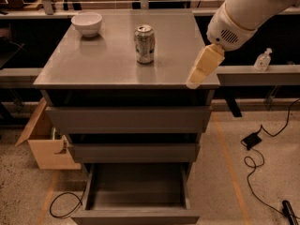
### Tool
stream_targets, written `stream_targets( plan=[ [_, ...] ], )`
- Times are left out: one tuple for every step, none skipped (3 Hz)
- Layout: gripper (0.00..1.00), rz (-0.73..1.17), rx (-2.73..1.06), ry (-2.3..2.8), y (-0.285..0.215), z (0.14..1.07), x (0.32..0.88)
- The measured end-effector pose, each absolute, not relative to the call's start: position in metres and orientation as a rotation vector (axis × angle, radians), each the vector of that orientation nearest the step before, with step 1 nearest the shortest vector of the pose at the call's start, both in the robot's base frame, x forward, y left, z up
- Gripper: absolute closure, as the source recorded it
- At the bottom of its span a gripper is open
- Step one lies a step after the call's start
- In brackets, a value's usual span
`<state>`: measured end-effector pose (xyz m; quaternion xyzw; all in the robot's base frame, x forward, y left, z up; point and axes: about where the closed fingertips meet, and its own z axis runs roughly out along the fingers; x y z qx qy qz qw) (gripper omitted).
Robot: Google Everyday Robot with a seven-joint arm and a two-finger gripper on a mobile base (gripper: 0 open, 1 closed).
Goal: Place 7up can into bottom drawer
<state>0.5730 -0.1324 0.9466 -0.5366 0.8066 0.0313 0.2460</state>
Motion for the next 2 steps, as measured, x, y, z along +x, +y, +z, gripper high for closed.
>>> stream_targets(
  plan=[
    [0.00,0.085,-1.464,2.201,-0.132,0.947,0.573],
    [0.00,0.083,-1.401,2.194,-0.128,0.945,0.588]
  ],
)
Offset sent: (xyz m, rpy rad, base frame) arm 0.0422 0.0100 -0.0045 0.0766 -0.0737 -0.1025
